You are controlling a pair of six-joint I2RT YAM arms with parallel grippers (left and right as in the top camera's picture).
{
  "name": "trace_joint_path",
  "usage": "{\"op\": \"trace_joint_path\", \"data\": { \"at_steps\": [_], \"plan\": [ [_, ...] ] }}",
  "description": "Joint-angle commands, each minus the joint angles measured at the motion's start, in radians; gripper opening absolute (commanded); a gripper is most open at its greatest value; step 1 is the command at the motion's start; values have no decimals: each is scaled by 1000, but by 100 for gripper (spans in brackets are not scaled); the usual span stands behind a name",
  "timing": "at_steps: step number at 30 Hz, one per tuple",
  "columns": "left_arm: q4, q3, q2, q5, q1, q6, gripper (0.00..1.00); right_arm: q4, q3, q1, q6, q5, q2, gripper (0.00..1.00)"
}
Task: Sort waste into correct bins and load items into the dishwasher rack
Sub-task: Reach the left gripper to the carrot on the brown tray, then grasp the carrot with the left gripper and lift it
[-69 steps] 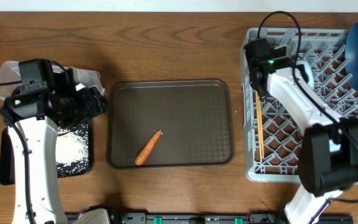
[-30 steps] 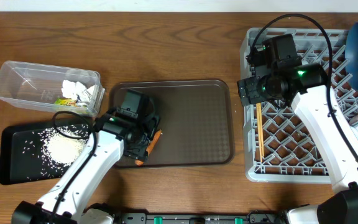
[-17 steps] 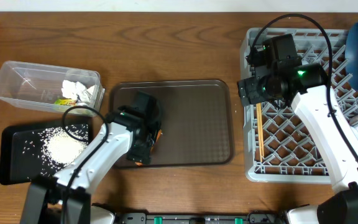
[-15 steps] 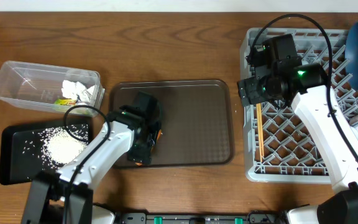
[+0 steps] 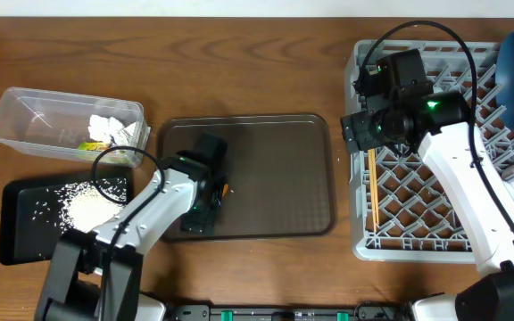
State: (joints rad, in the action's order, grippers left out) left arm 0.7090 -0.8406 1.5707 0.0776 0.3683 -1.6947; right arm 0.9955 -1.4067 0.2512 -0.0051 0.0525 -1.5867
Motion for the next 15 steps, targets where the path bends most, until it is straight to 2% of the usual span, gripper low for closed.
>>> {"op": "trace_joint_path", "data": {
  "at_steps": [1, 4, 8, 13, 15],
  "plan": [
    [6, 19, 24, -23, -2, -13, 89, 1, 1, 3, -11, -3, -3, 85],
    [7, 19, 27, -24, -2, -13, 89, 1, 1, 3, -11, -3, -3, 85],
    [7, 19, 29, -101, -3, -12, 88, 2, 1, 3, -11, -3, -3, 85],
    [7, 19, 56, -116, -3, -8, 84, 3, 1, 3, -11, -3, -3, 85],
    [8, 19, 77, -115, -3, -1, 77, 4, 1, 3, -11, -3, -3, 85]
  ]
}}
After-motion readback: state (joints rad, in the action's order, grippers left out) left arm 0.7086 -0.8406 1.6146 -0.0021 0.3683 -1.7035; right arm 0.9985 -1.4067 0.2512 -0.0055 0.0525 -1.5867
